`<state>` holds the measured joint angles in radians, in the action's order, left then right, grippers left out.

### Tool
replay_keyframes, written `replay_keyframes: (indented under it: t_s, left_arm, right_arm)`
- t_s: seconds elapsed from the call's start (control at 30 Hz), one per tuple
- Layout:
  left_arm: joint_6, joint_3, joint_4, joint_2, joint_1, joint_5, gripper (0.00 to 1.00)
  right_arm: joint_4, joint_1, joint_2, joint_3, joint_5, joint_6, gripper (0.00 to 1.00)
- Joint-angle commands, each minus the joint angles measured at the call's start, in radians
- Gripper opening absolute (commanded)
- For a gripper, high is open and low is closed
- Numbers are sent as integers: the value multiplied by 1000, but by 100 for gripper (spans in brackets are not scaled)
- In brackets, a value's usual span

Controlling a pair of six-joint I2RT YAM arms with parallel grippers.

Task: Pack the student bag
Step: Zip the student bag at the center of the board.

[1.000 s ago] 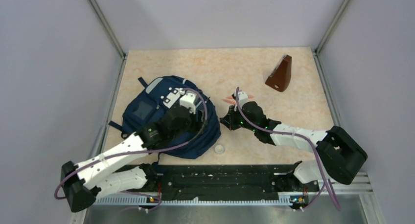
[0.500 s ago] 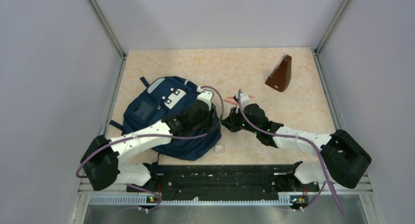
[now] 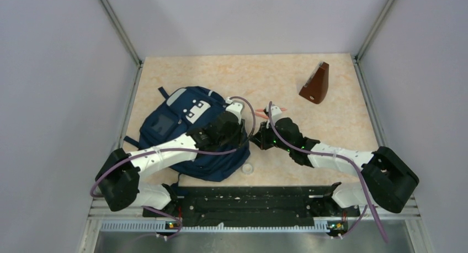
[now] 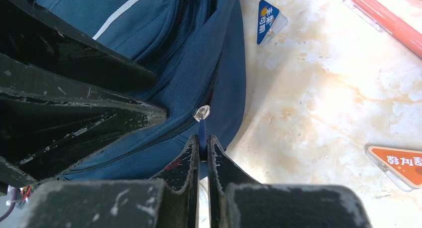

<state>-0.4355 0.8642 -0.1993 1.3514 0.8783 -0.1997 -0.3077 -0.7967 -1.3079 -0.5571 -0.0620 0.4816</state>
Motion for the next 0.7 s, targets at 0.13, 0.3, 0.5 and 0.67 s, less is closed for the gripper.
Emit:
replay_keyframes:
  t_s: [0.13,0.3,0.5,0.67]
  left_arm:
    - [-6,13,62,4,8,80,39]
    - [-11,4,77,8,14,112,39]
    - [-6,-1,70,17,30,102,35]
    - [-7,-25,70,18,45,82,29]
  right_arm:
    - [-48,-6,13,-4,21,0,0]
    - [-45,-6,15,-3,27,3,0]
    - [-44,-6,17,-3,34,7,0]
    - [-42,-6,18,-3,38,8,0]
